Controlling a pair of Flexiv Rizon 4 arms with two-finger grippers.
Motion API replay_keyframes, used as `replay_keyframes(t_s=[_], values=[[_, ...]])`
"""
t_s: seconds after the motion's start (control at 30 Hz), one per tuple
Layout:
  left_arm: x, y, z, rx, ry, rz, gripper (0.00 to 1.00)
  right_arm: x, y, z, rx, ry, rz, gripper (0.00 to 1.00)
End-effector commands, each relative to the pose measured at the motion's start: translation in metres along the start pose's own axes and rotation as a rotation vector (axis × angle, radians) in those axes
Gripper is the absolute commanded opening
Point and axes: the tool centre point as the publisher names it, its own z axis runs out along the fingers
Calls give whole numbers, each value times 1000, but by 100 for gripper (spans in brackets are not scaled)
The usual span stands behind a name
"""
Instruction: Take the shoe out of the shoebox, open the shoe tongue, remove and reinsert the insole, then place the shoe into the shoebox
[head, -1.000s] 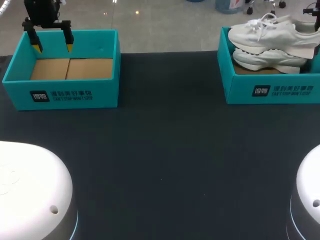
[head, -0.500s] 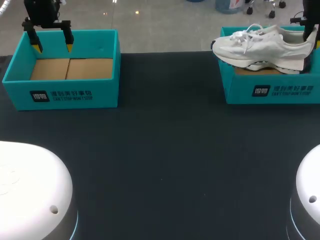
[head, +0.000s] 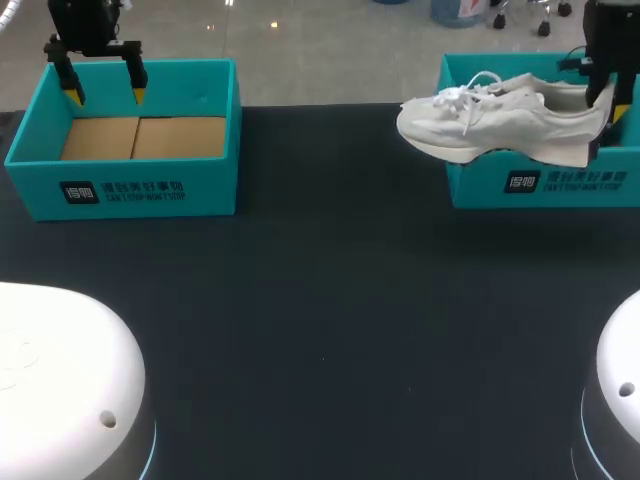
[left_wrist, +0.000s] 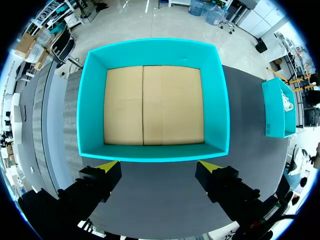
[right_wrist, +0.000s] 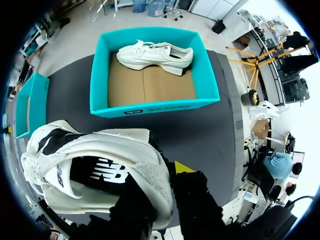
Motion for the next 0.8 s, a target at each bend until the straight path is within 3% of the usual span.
replay_keyframes(t_s=[0.03, 0.63, 0.8], values=[[0, 0, 0, -1, -1, 0, 100, 4, -6, -4, -32, -10, 2, 0], [0, 0, 0, -1, -1, 0, 100, 4, -6, -4, -32, -10, 2, 0], [0, 0, 0, -1, -1, 0, 100, 23, -27, -15, -82, -86, -53, 0]])
